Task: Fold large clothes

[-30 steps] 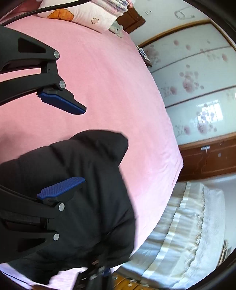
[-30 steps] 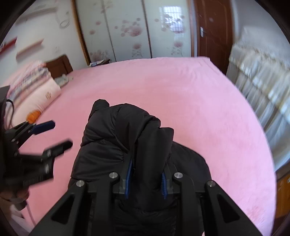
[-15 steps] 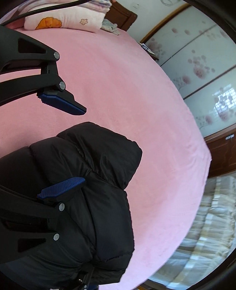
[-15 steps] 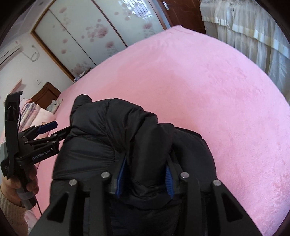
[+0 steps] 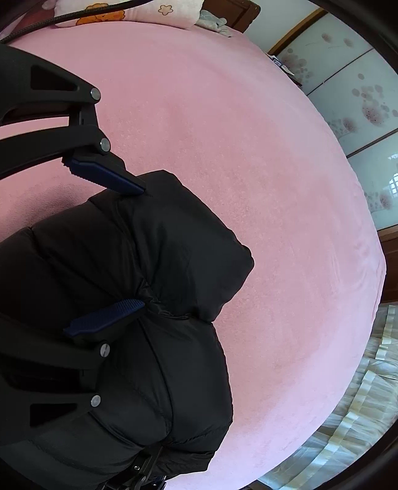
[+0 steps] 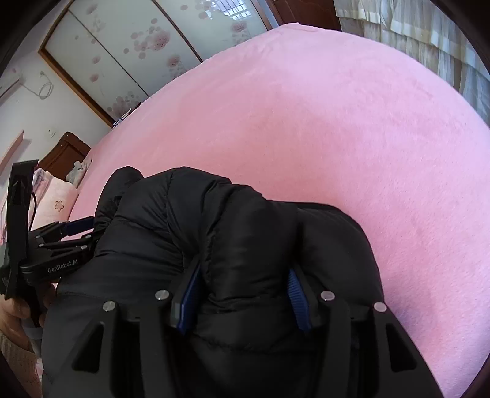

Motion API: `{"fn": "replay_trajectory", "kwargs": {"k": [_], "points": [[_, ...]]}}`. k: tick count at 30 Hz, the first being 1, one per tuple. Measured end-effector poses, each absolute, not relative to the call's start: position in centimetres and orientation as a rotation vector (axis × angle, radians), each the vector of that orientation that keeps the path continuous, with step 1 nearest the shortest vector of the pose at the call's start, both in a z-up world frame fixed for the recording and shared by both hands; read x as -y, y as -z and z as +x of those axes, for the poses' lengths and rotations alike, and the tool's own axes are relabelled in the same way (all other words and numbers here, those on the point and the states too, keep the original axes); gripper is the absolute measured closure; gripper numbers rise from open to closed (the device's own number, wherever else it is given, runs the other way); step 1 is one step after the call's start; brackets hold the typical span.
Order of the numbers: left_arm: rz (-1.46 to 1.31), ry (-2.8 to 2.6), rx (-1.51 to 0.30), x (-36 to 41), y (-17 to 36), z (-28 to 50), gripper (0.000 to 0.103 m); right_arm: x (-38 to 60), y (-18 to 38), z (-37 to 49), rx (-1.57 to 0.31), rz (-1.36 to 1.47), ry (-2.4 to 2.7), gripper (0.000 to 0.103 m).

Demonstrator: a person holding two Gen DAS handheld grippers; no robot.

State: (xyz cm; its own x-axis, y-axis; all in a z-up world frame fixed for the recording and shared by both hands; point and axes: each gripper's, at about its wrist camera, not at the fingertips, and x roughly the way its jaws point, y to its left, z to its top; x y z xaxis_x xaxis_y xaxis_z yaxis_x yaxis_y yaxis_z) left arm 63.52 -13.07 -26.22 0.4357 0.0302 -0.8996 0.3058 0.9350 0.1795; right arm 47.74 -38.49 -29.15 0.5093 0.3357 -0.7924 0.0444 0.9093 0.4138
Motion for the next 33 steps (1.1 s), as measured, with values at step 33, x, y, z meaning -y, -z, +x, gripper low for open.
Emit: {"fn": "replay_trajectory", "kwargs": {"k": [33], "points": [[0.267, 0.397, -1.079, 14.8, 18.2, 43.2, 0.033, 36.8, 20.3, 36.1, -0.95, 0.063, -0.154, 0.029]]}}
